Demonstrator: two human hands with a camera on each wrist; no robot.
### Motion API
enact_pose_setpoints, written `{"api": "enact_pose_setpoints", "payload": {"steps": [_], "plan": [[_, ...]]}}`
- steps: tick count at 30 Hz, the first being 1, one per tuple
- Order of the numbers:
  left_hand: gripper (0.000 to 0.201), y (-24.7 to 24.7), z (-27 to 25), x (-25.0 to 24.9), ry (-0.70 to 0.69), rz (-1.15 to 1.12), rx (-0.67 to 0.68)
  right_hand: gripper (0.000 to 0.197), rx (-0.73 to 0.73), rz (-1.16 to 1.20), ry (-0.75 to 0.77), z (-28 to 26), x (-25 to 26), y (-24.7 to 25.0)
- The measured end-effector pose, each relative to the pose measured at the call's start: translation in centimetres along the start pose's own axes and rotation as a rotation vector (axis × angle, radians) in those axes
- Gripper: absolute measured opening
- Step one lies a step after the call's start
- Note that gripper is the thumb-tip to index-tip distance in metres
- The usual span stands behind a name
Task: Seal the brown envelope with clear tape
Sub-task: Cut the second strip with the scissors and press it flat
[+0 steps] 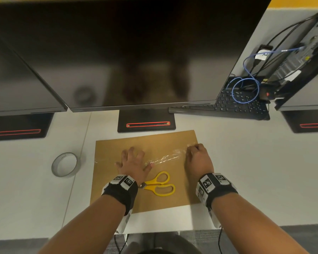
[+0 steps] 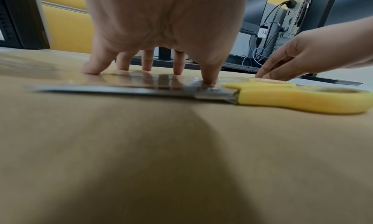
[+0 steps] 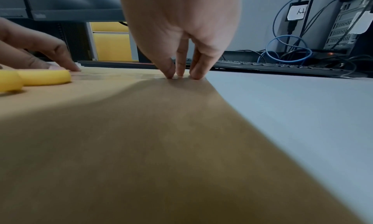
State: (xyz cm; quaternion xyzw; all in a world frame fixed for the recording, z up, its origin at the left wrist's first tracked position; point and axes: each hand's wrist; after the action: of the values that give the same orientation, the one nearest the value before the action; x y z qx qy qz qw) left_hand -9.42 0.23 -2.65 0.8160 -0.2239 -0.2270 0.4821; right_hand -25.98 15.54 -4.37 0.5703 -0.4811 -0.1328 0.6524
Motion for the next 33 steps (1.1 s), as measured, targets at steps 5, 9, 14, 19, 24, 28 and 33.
{"api": "enact_pose_setpoints", "payload": {"steps": [5,9,14,19,24,28,33], "plan": [[0.057,0.2,-0.2,-0.1,-0.003,0.019,-0.002,0.027,0.011,-0.026,-0.031,-0.5,0.9,0.2],[0.043,0.7,0.2,0.5,-0.032,0.043,-0.061,0.041,0.094,-0.065,0.386,-2.5,2.8,0.5],[0.041,1.8,1.1,1.1,-0.066,0.084,-0.075,0.063,0.509,-0.181,0.747,-5.2,5.5,-1.5],[0.042,2.0,1.3,1.4,-0.102,0.162,-0.059,0.058,0.478,-0.249,0.698,-5.7,6.2,-2.2],[0.037,2.3,1.1,1.4,-0.141,0.133,-0.056,0.047,0.368,-0.195,0.570,-5.5,5.7,-2.0],[0.034,2.7,1.1,0.9,-0.129,0.112,-0.049,0.055,0.238,-0.171,0.346,-5.0,3.1,-0.4],[0.053,2.2,0.4,-1.1,-0.146,0.177,-0.071,0.041,0.013,-0.125,0.020,-4.9,-0.7,1.9]]}}
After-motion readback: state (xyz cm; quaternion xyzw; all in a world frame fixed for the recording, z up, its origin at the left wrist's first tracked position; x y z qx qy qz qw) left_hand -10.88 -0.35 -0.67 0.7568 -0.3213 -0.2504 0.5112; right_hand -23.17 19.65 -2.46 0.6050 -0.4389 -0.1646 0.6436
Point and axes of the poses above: each hand's wrist, its own z-axis towards the middle knuckle, its own y-axis out of the back of the hand, x = y × z, and after that the axes turned 2 degrees about y, right-handed
